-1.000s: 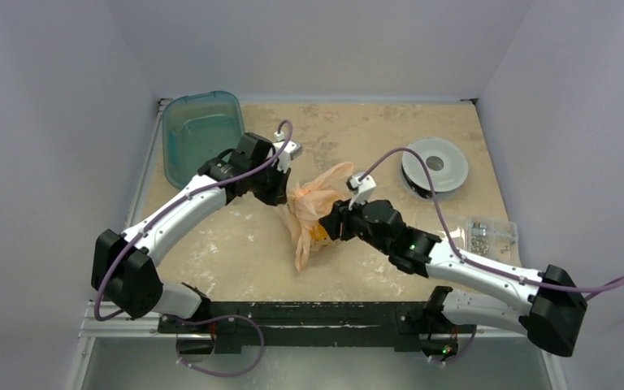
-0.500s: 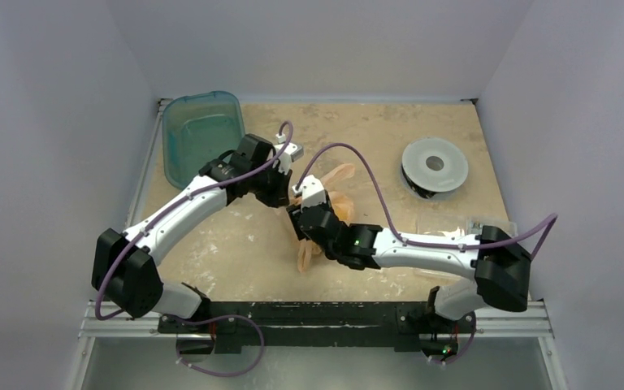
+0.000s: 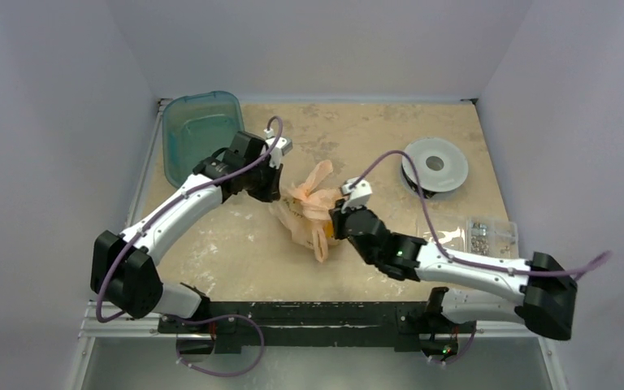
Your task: Take the fake fruits out of the plastic bag
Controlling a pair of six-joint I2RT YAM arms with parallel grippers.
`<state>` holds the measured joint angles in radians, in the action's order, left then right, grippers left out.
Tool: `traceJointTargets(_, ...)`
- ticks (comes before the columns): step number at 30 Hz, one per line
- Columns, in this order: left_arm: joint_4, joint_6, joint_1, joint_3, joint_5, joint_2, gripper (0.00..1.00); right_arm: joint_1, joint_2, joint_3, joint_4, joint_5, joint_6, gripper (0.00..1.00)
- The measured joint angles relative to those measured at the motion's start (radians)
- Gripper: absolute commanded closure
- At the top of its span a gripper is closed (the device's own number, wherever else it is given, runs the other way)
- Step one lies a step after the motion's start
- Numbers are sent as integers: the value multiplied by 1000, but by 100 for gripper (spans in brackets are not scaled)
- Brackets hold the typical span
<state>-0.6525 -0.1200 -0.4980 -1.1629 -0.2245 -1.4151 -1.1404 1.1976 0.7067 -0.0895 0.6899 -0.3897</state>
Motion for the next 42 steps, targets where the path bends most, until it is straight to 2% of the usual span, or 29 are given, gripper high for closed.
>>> traceJointTargets(5,1,-9,21,3,53,36,100,186,-262,-208,-75,-217,-52,100)
traceJointTargets(9,6,-18,27,5,43,56,100,196,-313,-230,-81,-371,-59,100)
traceJointTargets(14,23,-18,23,18,-13,73,100,192,-235,-139,-3,-420,-19,57)
traceJointTargets(15,24,-17,20,18,-19,75,100,192,-207,-103,15,-423,-3,52)
traceJointTargets(16,24,-17,18,18,-27,75,100,192,-182,-74,24,-425,10,43)
traceJointTargets(20,24,-14,4,18,-46,74,100,189,-56,64,57,-418,61,25)
traceJointTargets(22,24,-14,0,18,-60,74,100,175,13,124,65,-397,78,23)
traceJointTargets(24,25,-14,-1,18,-74,73,100,138,83,177,75,-353,95,24)
traceJointTargets(26,28,-14,-2,18,-85,73,100,87,156,231,101,-281,104,30)
traceJointTargets(28,32,-15,-2,18,-86,73,100,42,230,283,137,-183,104,44)
traceJointTargets(30,34,-15,-2,20,-82,73,100,12,286,311,172,-97,91,62)
traceJointTargets(32,34,-16,-2,23,-69,73,100,6,303,309,201,-34,77,87)
traceJointTargets(33,34,-16,-2,23,-59,73,100,8,300,299,205,-4,71,96)
traceJointTargets(34,35,-16,-2,23,-50,73,100,9,291,287,202,21,66,100)
traceJointTargets(38,45,-19,-8,33,-16,76,100,19,161,168,125,33,61,100)
traceJointTargets(40,47,-19,-12,42,2,81,100,53,48,82,69,-43,60,100)
traceJointTargets(42,53,-19,-13,49,24,90,100,156,-88,-21,-5,-196,46,100)
